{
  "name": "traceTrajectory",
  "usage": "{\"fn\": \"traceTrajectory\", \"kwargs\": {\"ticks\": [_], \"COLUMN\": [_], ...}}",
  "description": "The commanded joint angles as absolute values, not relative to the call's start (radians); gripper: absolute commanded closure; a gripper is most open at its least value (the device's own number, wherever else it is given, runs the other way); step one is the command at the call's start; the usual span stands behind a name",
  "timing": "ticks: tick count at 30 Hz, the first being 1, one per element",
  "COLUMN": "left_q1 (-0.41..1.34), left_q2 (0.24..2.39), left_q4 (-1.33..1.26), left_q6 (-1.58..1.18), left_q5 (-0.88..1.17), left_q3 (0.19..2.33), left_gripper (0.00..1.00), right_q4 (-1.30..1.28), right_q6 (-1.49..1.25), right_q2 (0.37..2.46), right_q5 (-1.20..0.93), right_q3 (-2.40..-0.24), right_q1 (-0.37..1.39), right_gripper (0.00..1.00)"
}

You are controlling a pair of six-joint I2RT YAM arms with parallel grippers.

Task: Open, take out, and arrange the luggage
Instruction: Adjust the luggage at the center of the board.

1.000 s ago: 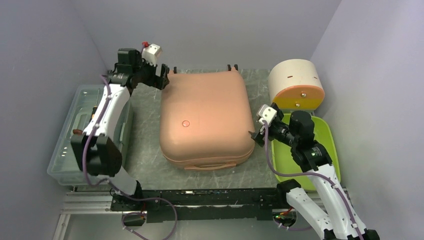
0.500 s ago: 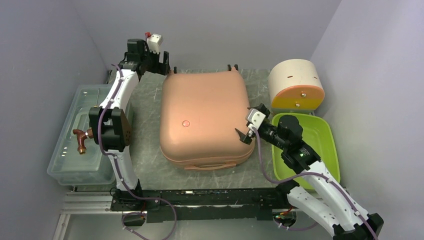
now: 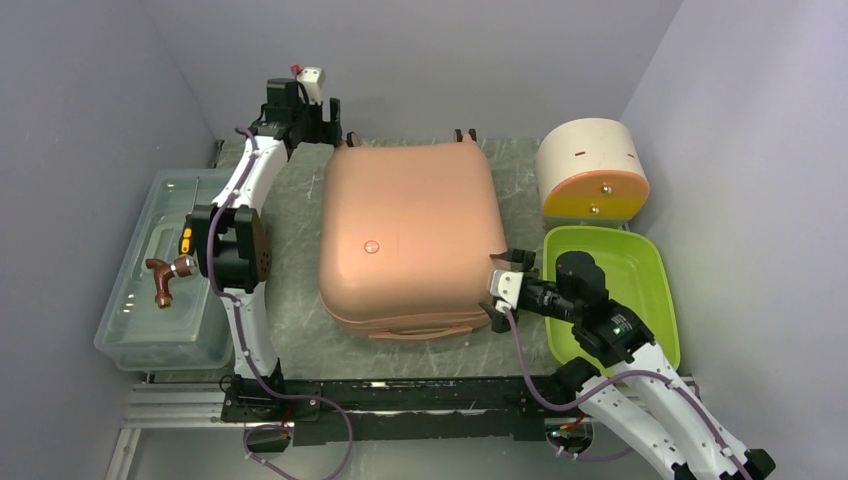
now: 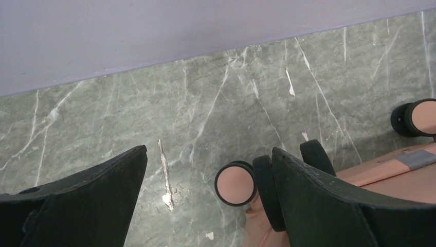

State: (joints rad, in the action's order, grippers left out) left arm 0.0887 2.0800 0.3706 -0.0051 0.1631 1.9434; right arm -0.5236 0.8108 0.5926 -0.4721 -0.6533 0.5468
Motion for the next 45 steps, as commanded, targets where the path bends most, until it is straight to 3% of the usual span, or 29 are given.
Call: {"fn": "traceTrajectory", "kwargs": {"ticks": [1,7,15,22,31,45], "left_q1": [0.149,0.183,0.186,0.186,0.182,0.17], "left_q2": [2.118,2.118,2.088,2.039,1.928,1.859], "left_q4": [0.437,0.489,0.647,0.724,0.714,0.719], "left_q6": [0.021,0.094,0.209,0.277,0.298,0.292], "left_q5": [0.171,0.283,0.363,0.399,0.385,0.395], "left_q3": [1.978,1.948,1.851,1.7,1.529,1.446], "left_gripper": [0.03,0.07,0.3,0.46,0.49,0.49], "right_q4": [-0.791,-0.565,-0.39,-0.255,-0.249,-0.262], "right_q6": [0.842,0.732,0.653,0.631,0.583,0.535], "right_q2": [0.693,0.668,0.593,0.713,0.858,0.894], "right_q5": [-0.309,-0.143,0.034,0.25,0.143,0.105], "right_q3": [-0.556,-0.509,-0.509,-0.513,-0.636,-0.673], "right_q1": [0.535,0.535,0.534,0.498,0.265,0.256], "right_gripper": [0.0,0.0,0.0,0.0,0.0,0.0]}}
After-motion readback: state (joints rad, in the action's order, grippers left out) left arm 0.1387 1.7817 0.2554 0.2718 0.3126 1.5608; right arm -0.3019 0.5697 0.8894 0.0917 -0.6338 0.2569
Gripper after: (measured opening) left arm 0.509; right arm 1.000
